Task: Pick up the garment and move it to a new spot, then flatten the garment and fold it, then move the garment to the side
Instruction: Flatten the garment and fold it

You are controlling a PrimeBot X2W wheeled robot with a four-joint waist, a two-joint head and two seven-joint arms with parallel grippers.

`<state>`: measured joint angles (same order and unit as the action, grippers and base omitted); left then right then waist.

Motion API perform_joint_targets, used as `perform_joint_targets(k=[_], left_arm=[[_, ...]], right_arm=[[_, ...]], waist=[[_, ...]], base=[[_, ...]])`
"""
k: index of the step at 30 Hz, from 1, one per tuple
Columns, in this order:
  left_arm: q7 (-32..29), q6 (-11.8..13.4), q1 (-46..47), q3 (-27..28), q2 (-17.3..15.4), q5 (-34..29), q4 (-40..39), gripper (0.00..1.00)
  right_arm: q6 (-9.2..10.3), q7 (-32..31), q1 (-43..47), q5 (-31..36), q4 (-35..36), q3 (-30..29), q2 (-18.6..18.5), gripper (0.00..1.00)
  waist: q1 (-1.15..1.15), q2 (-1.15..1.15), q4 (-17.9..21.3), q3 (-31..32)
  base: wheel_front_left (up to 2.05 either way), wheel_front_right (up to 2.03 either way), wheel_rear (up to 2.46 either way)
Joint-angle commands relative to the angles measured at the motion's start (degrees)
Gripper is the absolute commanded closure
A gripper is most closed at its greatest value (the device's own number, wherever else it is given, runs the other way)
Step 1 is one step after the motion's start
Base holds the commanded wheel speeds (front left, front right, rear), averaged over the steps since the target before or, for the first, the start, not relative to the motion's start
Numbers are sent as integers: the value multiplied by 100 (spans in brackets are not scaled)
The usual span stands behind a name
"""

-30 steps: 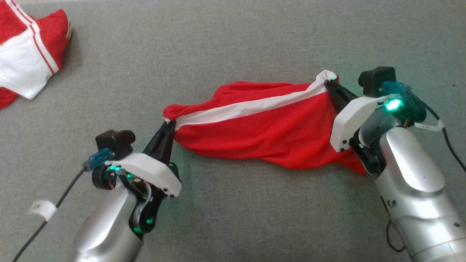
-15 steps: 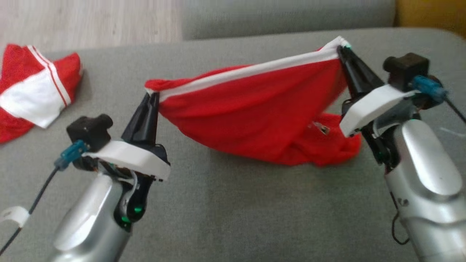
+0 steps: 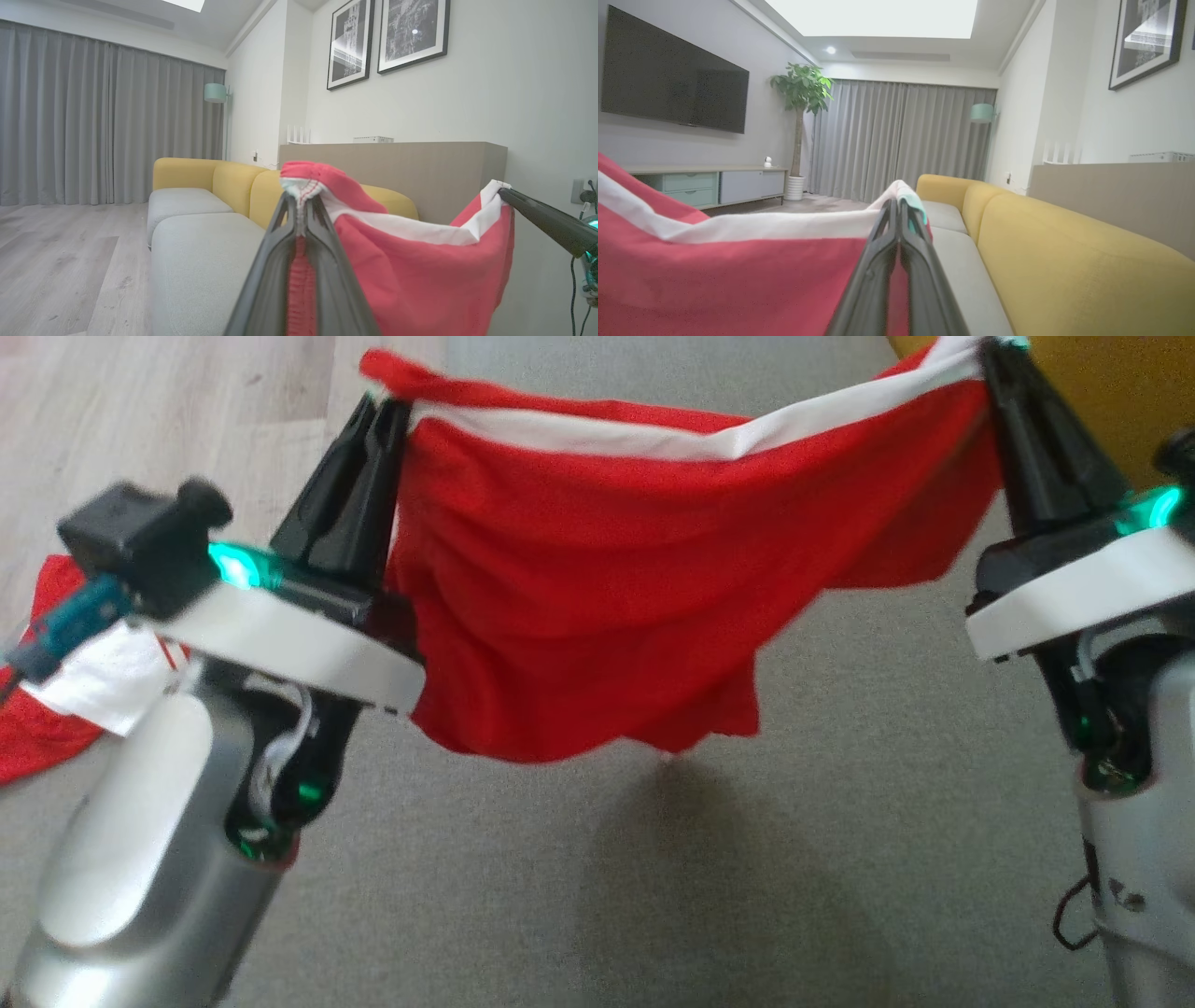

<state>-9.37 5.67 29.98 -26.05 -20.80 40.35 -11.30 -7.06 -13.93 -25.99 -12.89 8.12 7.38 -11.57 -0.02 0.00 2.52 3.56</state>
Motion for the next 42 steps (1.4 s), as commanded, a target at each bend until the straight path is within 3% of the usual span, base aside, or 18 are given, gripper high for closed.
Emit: perform_joint_targets(k=[1,8,16,20,26,32,42], left_arm=[[-99,5,455,241,-227,-19,-122,100],[-321,-120,1343,268,-174,-14,632,100],[430,-389,3211,365,282,-391,2116,100],[799,-509,3570,352,505,-423,2598,100],[1035,-665,2843,148,641,-294,3126,100],[1393,-636,2034,216,665,-112,3152,100],[1859,-515,124,170,728,218,2444,100]], right_arm=[[-43,-114,-21,63,219,38,27,100],[-43,-299,-409,12,-127,45,157,100],[-43,744,-2663,651,-1336,-200,425,100],[-43,1029,-3056,853,-1615,-296,576,100],[-43,1234,-2204,738,-2084,-209,711,100],[-43,1487,-1556,565,-2237,-84,780,100],[-43,1745,76,451,-1582,-141,849,100]], waist=[[2,0,7,-57],[2,0,90,-712],[2,0,202,-1803],[2,0,210,-2067],[2,0,270,-2388],[2,0,367,-2486],[2,0,426,-1927]], base=[[0,0,0],[0,0,0],[0,0,0],[0,0,0],[0,0,0],[0,0,0],[0,0,0]])
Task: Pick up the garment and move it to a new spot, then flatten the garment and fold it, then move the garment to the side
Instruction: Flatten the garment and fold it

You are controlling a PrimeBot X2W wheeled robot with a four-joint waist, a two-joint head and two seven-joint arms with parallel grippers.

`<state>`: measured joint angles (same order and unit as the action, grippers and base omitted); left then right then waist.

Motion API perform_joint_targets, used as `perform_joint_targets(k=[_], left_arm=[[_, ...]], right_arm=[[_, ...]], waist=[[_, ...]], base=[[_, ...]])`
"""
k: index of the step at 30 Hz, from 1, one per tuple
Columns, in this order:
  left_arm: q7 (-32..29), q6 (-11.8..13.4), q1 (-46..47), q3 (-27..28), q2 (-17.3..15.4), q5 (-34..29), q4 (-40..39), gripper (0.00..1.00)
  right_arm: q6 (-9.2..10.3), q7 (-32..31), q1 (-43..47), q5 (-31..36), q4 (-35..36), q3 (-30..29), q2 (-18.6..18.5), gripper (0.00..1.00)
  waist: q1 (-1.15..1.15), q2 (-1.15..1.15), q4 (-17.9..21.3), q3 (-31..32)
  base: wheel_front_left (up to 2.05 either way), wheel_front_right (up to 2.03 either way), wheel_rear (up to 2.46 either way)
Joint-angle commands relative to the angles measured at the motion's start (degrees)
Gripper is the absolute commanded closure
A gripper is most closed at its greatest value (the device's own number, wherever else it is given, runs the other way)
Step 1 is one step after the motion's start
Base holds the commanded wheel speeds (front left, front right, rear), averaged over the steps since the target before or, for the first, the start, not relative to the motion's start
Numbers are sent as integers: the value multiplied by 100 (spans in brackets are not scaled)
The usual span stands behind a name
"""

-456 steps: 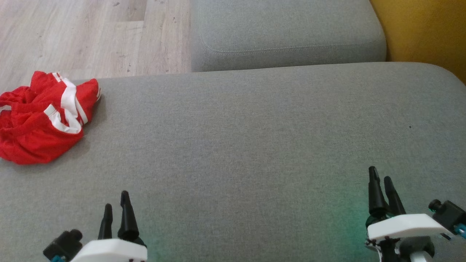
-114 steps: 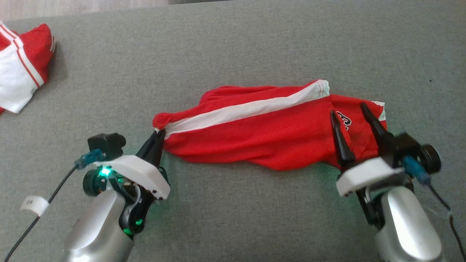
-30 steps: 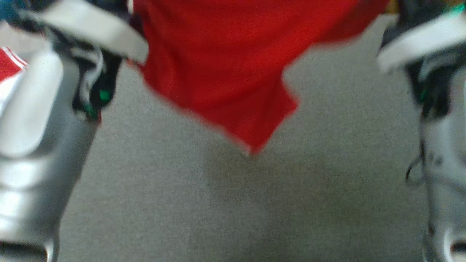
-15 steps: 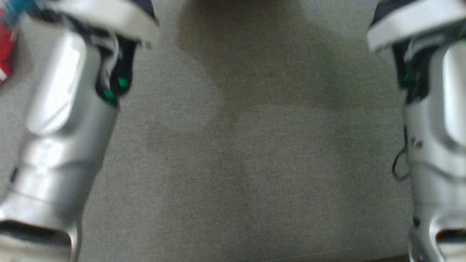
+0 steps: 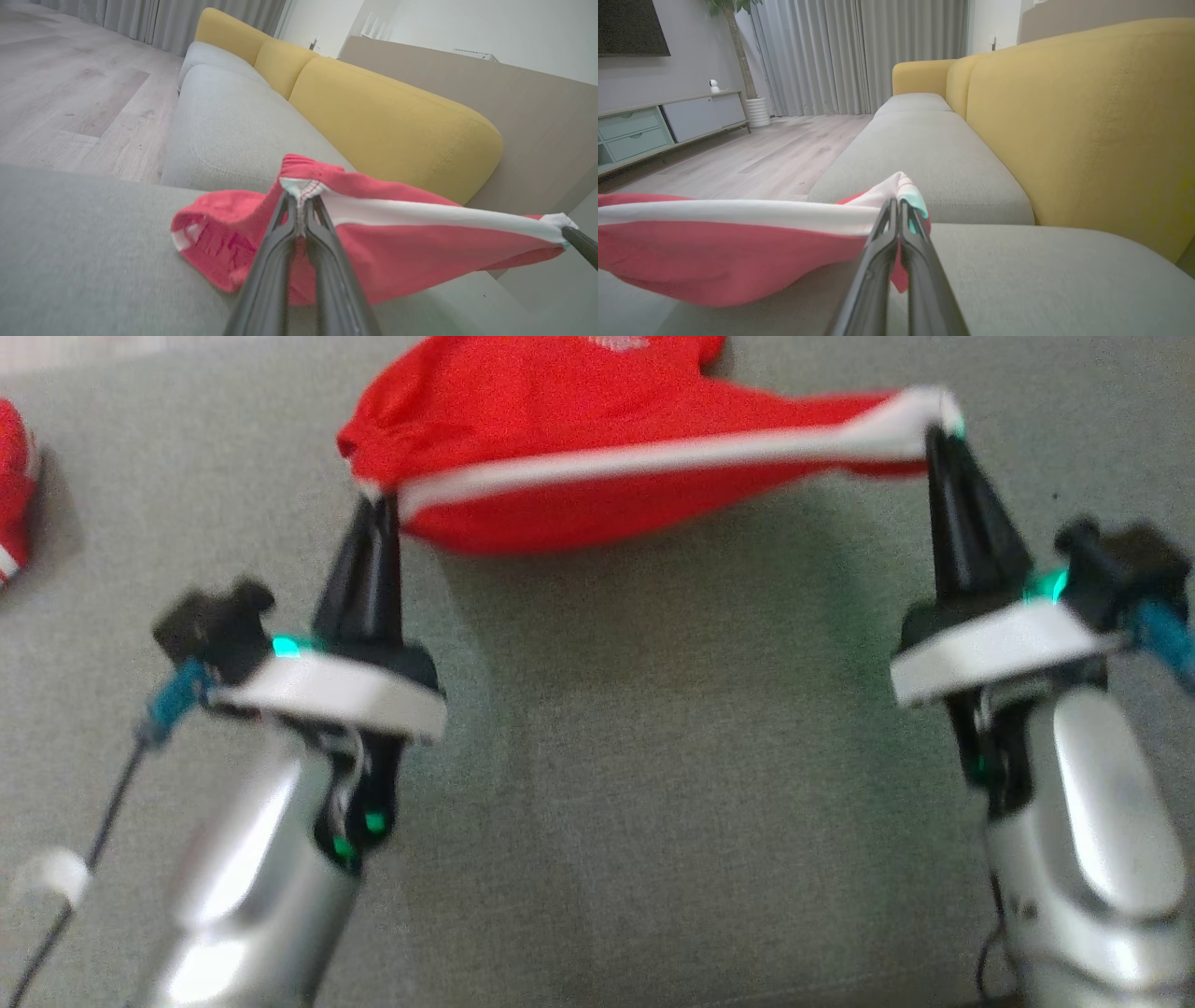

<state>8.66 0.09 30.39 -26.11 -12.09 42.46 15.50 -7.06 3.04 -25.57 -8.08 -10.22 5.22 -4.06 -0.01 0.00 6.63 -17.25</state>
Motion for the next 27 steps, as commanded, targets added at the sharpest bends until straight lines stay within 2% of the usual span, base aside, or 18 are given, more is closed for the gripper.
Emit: perform_joint_targets(k=[1,11,18,22,27], left_arm=[[91,82,-114,163,-147,19,-347,100],[182,710,-2122,-27,-236,63,-1901,100],[-96,1161,-3173,-358,-272,88,-2835,100],[-200,1257,-3228,-538,-35,174,-2749,100],[-377,1256,-2792,-659,340,302,-2207,100]], right_arm=[[-43,42,246,-32,371,48,103,100],[-43,-438,2276,-150,2038,-138,117,100],[-43,-1123,3349,65,3330,-569,117,100],[-43,-1434,3333,202,3436,-701,118,100],[-43,-1729,2708,403,3056,-782,36,100]], waist=[[1,0,17,253],[1,0,103,1144],[1,0,-98,1195],[1,0,-364,967],[1,0,-738,587]], base=[[0,0,0],[0,0,0],[0,0,0],[0,0,0],[0,0,0]])
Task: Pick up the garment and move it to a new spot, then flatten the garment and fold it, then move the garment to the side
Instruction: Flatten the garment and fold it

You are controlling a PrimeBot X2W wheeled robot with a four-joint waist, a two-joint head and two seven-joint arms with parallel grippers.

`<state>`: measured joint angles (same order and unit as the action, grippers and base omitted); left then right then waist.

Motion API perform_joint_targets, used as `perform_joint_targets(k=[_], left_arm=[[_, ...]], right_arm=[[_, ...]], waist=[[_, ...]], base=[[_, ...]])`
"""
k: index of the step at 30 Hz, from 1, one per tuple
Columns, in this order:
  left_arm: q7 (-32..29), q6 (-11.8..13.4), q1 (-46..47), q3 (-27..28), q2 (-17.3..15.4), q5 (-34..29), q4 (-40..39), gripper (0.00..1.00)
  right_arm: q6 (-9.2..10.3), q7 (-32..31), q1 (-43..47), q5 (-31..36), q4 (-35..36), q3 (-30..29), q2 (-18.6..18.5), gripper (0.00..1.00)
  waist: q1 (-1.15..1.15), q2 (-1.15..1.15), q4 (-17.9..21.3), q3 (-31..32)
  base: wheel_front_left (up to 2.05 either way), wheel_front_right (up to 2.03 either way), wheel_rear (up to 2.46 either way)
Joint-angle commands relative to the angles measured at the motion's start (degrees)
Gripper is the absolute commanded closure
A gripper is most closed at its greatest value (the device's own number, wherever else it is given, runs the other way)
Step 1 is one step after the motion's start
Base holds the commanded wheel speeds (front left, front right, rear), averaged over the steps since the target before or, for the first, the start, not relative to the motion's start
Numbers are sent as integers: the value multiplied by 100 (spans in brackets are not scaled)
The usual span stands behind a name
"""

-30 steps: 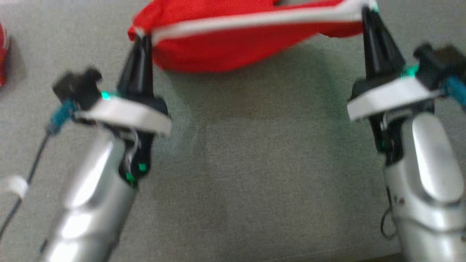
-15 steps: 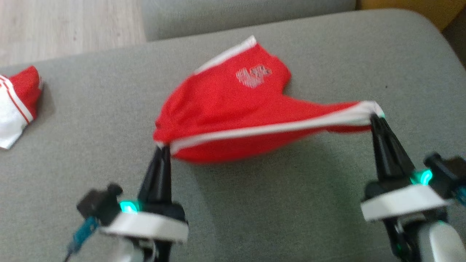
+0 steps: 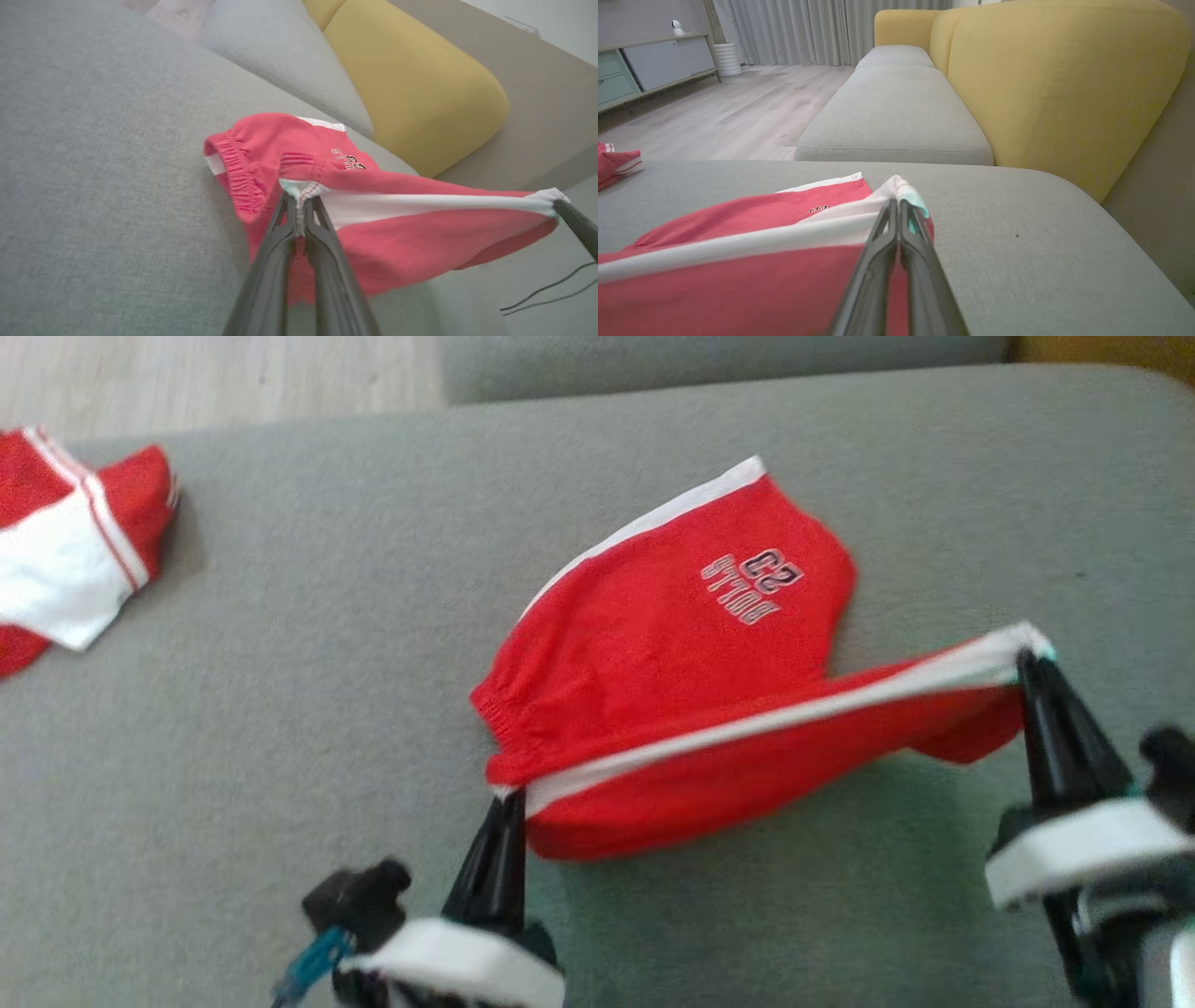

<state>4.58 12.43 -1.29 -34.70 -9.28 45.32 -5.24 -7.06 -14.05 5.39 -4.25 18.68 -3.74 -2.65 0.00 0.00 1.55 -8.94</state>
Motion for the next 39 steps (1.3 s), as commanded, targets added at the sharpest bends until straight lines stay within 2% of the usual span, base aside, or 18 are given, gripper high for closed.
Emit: perform_joint_targets(k=[1,6,11,14,19,26,27,28,29,30,31,32,36,39], left_arm=[[0,29,508,210,128,37,14,100],[-154,37,1102,297,352,206,622,100],[-364,111,1869,419,512,431,1254,100],[-435,122,2245,417,560,506,1556,100],[-523,115,2668,260,608,600,1906,100],[-445,159,3064,46,636,848,2173,100],[-415,172,3110,5,637,893,2196,100],[-381,190,3150,-40,637,944,2217,100],[-335,218,3189,-84,638,975,2241,100],[-277,245,3232,-132,638,985,2262,80],[-230,267,3268,-180,638,1005,2276,50],[-192,287,3295,-228,638,1028,2285,0],[85,343,3361,-338,639,946,2251,0],[310,241,3269,-388,556,821,2086,0]], right_arm=[[-43,-82,-580,19,43,123,-166,100],[-43,-298,-1512,-104,-647,244,-538,100],[-43,-489,-2755,-220,-1809,640,-1060,100],[-43,-526,-3390,-320,-2523,929,-1223,100],[-43,-599,-4268,-482,-3702,1178,-1261,100],[-43,-323,-5177,-421,-5018,1418,-1236,100],[-43,-261,-5276,-419,-5178,1436,-1209,95],[-43,-196,-5360,-410,-5331,1457,-1187,81],[-43,-140,-5431,-402,-5474,1498,-1172,56],[-43,-67,-5502,-398,-5609,1519,-1155,13],[-43,17,-5566,-393,-5737,1512,-1136,0],[-43,99,-5618,-384,-5854,1525,-1116,0],[-43,422,-5757,-428,-6224,1590,-1046,0],[-43,559,-5819,-525,-6419,1717,-1070,0]], waist=[[0,0,-295,-324],[0,0,-499,-584],[0,0,-708,-821],[0,0,-817,-923],[0,0,-971,-1069],[0,0,-1107,-1187],[0,0,-1115,-1194],[0,0,-1125,-1196],[0,0,-1133,-1196],[0,0,-1138,-1197],[0,0,-1141,-1196],[0,0,-1147,-1191],[0,0,-1159,-1148],[0,0,-1148,-1096]], base=[[0,0,0],[0,0,0],[0,0,0],[0,0,0],[0,0,0],[0,0,0],[0,0,0],[0,0,0],[0,0,0],[0,0,0],[0,0,0],[0,0,0],[0,0,0],[0,0,0]])
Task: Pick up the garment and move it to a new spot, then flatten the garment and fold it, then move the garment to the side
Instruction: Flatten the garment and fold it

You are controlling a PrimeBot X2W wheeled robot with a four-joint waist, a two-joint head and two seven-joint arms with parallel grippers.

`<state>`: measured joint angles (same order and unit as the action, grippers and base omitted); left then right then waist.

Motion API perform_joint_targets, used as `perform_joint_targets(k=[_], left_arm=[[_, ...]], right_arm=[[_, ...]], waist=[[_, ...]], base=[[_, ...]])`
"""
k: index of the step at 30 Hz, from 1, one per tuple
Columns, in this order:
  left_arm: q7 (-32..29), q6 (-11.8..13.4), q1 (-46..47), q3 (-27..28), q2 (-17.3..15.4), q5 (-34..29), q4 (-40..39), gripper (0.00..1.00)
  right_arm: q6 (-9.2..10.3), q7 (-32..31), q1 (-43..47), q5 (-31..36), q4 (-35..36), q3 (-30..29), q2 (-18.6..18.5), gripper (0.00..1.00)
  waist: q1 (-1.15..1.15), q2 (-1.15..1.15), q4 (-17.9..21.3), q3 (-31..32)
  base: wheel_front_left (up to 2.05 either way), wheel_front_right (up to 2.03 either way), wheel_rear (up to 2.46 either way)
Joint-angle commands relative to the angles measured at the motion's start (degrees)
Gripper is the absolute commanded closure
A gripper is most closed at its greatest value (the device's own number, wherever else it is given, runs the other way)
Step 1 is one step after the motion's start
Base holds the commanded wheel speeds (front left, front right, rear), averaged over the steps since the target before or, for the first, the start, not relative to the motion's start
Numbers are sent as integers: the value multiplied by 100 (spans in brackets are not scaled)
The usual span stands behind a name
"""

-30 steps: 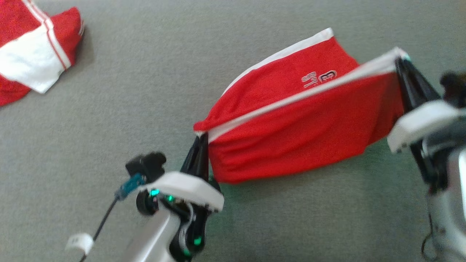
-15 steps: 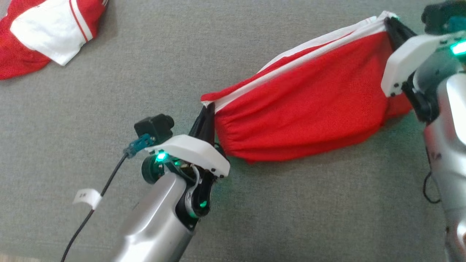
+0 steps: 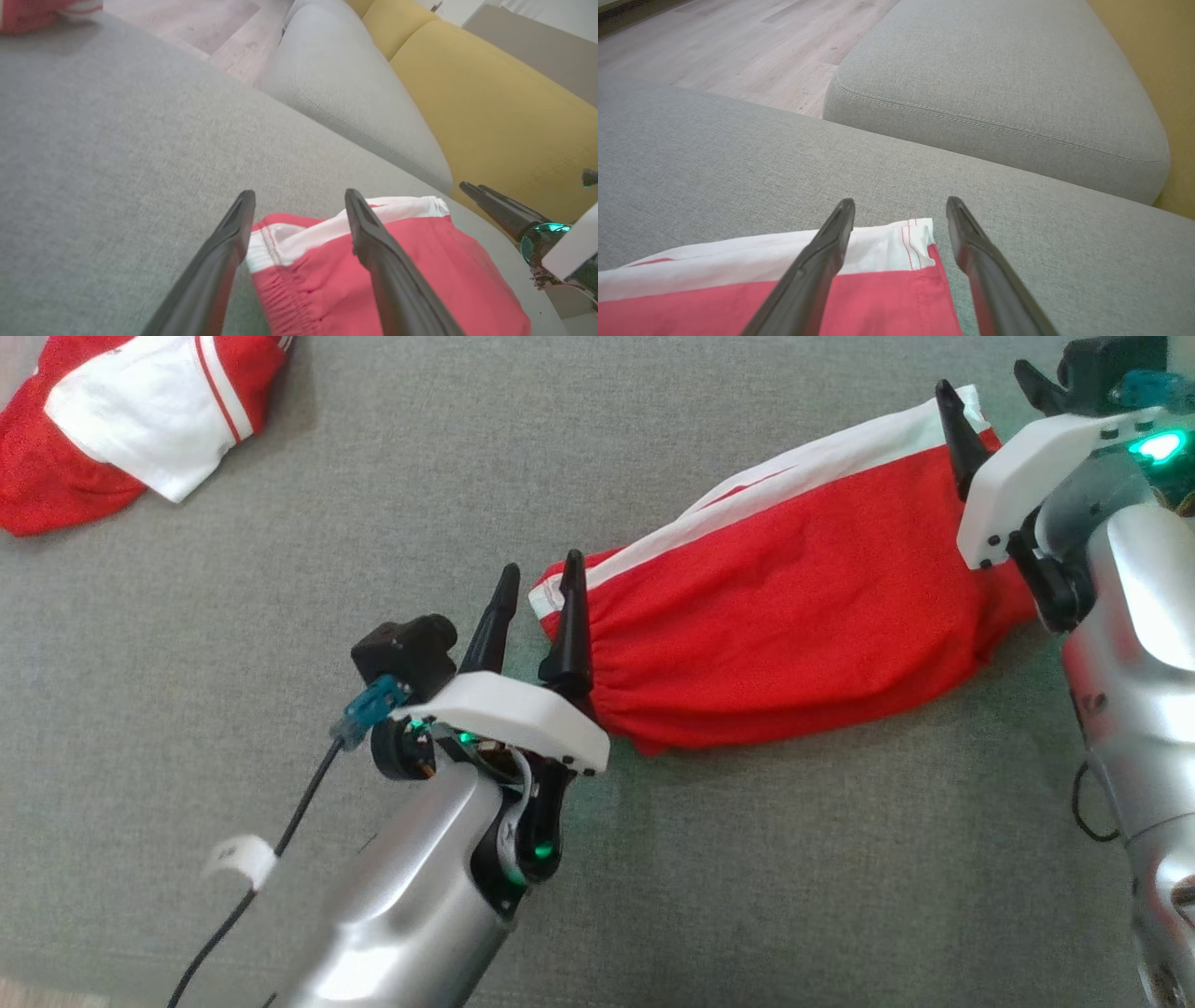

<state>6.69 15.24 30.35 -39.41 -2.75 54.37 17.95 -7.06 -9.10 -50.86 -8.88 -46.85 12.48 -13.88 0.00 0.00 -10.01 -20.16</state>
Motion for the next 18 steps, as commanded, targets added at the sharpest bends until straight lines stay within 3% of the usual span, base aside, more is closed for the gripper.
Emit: perform_joint_targets(k=[1,6,18], left_arm=[[172,-58,41,68,-173,-139,-306,0],[559,-55,-461,163,-592,-351,-879,0],[676,605,-1576,627,-1854,-872,-2492,0]], right_arm=[[-43,88,-207,-113,85,135,27,0],[-43,-8,-147,-443,-71,460,-274,0],[-43,-1298,731,-1784,185,1018,-1263,0]], waist=[[0,0,10,55],[0,0,-15,241],[0,0,-321,430]], base=[[0,0,0],[0,0,0],[0,0,0]])
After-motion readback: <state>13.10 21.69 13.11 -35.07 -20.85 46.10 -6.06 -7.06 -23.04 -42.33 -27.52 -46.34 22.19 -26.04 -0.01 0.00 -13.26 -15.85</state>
